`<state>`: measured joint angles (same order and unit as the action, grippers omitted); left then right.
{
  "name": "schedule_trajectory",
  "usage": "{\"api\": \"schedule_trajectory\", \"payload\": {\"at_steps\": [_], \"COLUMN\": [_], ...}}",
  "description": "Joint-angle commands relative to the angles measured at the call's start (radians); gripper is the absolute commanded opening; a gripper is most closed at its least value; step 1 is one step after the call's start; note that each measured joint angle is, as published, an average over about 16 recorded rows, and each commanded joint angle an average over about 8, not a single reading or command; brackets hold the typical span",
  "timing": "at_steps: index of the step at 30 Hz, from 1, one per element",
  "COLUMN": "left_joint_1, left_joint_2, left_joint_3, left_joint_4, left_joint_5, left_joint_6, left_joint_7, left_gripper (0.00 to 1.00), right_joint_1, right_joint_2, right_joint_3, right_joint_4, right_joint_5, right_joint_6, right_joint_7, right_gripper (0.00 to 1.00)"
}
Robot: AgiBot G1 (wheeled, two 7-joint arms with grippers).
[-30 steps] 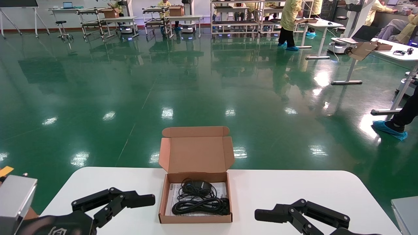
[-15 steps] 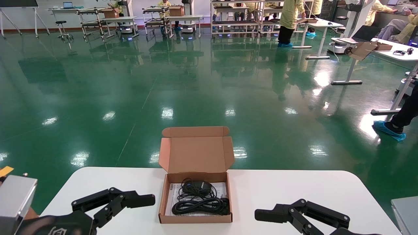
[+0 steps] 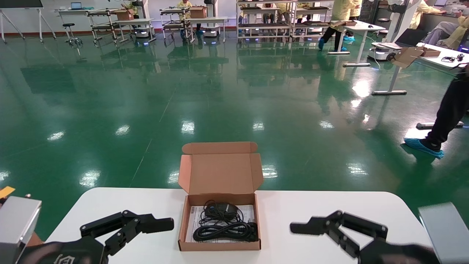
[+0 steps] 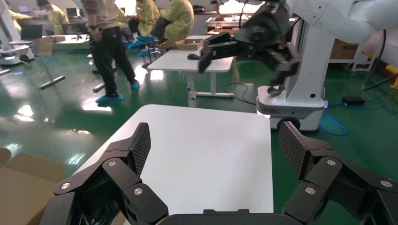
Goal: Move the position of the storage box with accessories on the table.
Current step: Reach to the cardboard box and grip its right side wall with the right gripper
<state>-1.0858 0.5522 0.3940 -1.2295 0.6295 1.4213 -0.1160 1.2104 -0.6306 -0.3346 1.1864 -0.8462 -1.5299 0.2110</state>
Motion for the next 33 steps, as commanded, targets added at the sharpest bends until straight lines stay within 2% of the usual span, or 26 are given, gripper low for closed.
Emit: {"api": "schedule_trajectory", "payload": {"at_steps": [1, 10, 17, 21, 25, 29, 33], "left_joint_1": [0.000, 0.000, 0.000, 0.000, 0.000, 0.000, 0.000], "left_joint_2": [0.000, 0.000, 0.000, 0.000, 0.000, 0.000, 0.000], "left_joint_3": [0.000, 0.000, 0.000, 0.000, 0.000, 0.000, 0.000], "left_joint_4": [0.000, 0.000, 0.000, 0.000, 0.000, 0.000, 0.000], "left_joint_5": [0.000, 0.000, 0.000, 0.000, 0.000, 0.000, 0.000], "left_joint_6": [0.000, 0.000, 0.000, 0.000, 0.000, 0.000, 0.000], "left_joint_7": [0.000, 0.000, 0.000, 0.000, 0.000, 0.000, 0.000], "left_gripper": [1.00, 1.00, 1.00, 1.00, 1.00, 1.00, 1.00], "right_joint_1": [0.031, 0.219, 0.378, 0.437, 0.464, 0.479, 0.494], "right_joint_2": [-0.007, -0.088, -0.217, -0.302, -0.365, -0.393, -0.393], "right_joint_3": [-0.009, -0.151, -0.287, -0.327, -0.330, -0.319, -0.318], "right_joint_4": [-0.033, -0.205, -0.450, -0.627, -0.763, -0.831, -0.869], "right_joint_5": [-0.017, -0.168, -0.330, -0.394, -0.411, -0.407, -0.410], "right_joint_6": [-0.013, -0.046, -0.031, 0.011, 0.071, 0.113, 0.119], "right_joint_7": [0.005, 0.107, 0.137, 0.114, 0.052, -0.005, -0.014], "right_gripper": [1.00, 1.00, 1.00, 1.00, 1.00, 1.00, 1.00]}}
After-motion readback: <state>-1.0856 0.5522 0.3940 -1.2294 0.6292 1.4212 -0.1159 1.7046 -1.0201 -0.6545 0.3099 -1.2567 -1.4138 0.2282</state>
